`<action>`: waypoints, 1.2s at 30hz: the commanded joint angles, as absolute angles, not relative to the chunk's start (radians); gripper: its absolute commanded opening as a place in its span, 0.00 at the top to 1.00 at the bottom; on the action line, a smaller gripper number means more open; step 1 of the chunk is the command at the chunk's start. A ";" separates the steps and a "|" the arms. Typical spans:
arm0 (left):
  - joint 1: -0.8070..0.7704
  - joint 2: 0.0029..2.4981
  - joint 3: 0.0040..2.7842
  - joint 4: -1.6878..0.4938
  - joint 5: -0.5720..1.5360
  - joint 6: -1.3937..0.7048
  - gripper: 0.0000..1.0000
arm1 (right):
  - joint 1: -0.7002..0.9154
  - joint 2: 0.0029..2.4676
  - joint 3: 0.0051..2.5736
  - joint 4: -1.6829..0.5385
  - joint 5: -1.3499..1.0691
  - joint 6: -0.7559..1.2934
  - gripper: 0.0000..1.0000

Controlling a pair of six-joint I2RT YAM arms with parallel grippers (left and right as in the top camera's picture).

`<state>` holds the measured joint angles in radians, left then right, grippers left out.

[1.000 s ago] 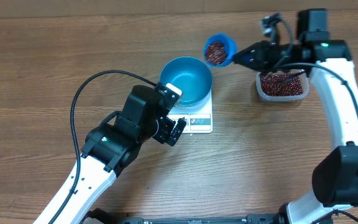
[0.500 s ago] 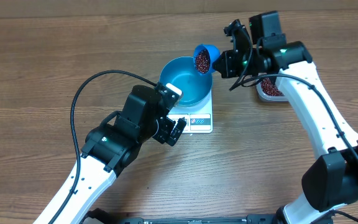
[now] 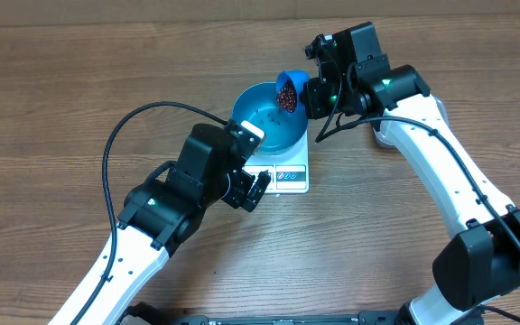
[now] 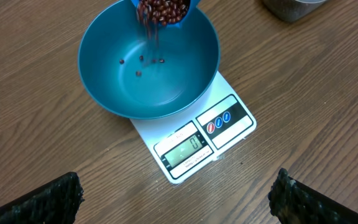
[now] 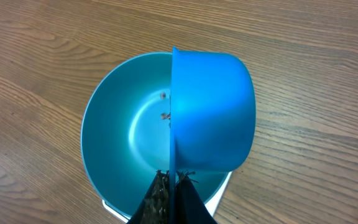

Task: Scoop item into bowl and weigh 150g on scale
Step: 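Carry the scoop with the right gripper over the teal bowl, then tilt the scoop with the right gripper to pour beans into the bowl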

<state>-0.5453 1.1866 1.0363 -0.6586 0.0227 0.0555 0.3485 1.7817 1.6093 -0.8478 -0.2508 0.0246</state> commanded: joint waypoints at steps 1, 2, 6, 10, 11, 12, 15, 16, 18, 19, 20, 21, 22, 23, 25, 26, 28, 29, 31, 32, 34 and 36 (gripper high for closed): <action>-0.543 1.172 1.039 -0.655 0.023 0.064 0.00 | 0.355 1.745 1.643 -0.842 -0.232 -0.003 0.96; -0.543 1.172 1.039 -0.655 0.023 0.064 0.00 | 0.355 1.745 1.643 -0.843 -0.231 -0.010 0.96; -0.543 1.172 1.039 -0.655 0.023 0.064 0.00 | 0.360 1.745 1.643 -0.848 -0.232 -0.059 0.96; -0.543 1.172 1.039 -0.655 0.023 0.064 0.00 | 0.389 1.745 1.643 -0.854 -0.227 -0.134 0.96; -0.543 1.172 1.039 -0.655 0.023 0.064 0.00 | 0.395 1.745 1.643 -0.854 -0.224 -0.145 0.96; -0.543 1.172 1.039 -0.655 0.023 0.064 0.00 | 0.400 1.745 1.643 -0.854 -0.221 -0.160 0.96; -0.543 1.172 1.039 -0.655 0.023 0.064 0.00 | 0.414 1.745 1.643 -0.854 -0.209 -0.194 0.96; -0.543 1.172 1.039 -0.655 0.023 0.064 0.00 | 0.418 1.745 1.643 -0.854 -0.208 -0.206 0.96; -0.543 1.172 1.039 -0.655 0.023 0.064 0.00 | 0.420 1.745 1.643 -0.854 -0.208 -0.220 0.96; -0.543 1.172 1.039 -0.655 0.023 0.064 0.00 | 0.420 1.745 1.643 -0.854 -0.210 -0.231 0.96; -0.543 1.172 1.039 -0.655 0.023 0.064 0.01 | 0.420 1.745 1.643 -0.855 -0.209 -0.239 0.96; -0.543 1.172 1.039 -0.655 0.023 0.064 0.00 | 0.420 1.745 1.643 -0.855 -0.209 -0.247 0.96; -0.543 1.172 1.039 -0.655 0.023 0.064 0.00 | 0.420 1.745 1.643 -0.856 -0.210 -0.262 0.96; -0.543 1.172 1.039 -0.655 0.023 0.064 0.00 | 0.420 1.745 1.643 -0.858 -0.209 -0.276 0.96; -0.543 1.172 1.039 -0.655 0.023 0.064 0.01 | 0.420 1.745 1.643 -0.866 -0.210 -0.314 0.96; -0.543 1.172 1.039 -0.655 0.023 0.064 0.00 | 0.420 1.745 1.643 -0.869 -0.210 -0.327 0.96; -0.543 1.172 1.039 -0.655 0.023 0.064 0.01 | 0.420 1.745 1.643 -0.875 -0.210 -0.369 0.96; -0.543 1.172 1.039 -0.655 0.023 0.064 0.00 | 0.420 1.745 1.643 -0.876 -0.209 -0.382 0.96; -0.543 1.172 1.039 -0.655 0.023 0.064 0.00 | 0.420 1.745 1.643 -0.877 -0.209 -0.434 0.96; -0.543 1.172 1.039 -0.655 0.023 0.064 0.01 | 0.420 1.745 1.643 -0.877 -0.210 -0.453 0.96; -0.543 1.172 1.039 -0.655 0.023 0.064 0.01 | 0.420 1.745 1.643 -0.877 -0.210 -0.498 0.96; -0.543 1.172 1.039 -0.655 0.023 0.064 0.00 | 0.420 1.745 1.643 -0.877 -0.210 -0.556 0.96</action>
<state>-0.5453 1.1866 1.0363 -0.6586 0.0227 0.0555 0.4202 1.7817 1.6093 -0.8825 -0.2119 -0.4366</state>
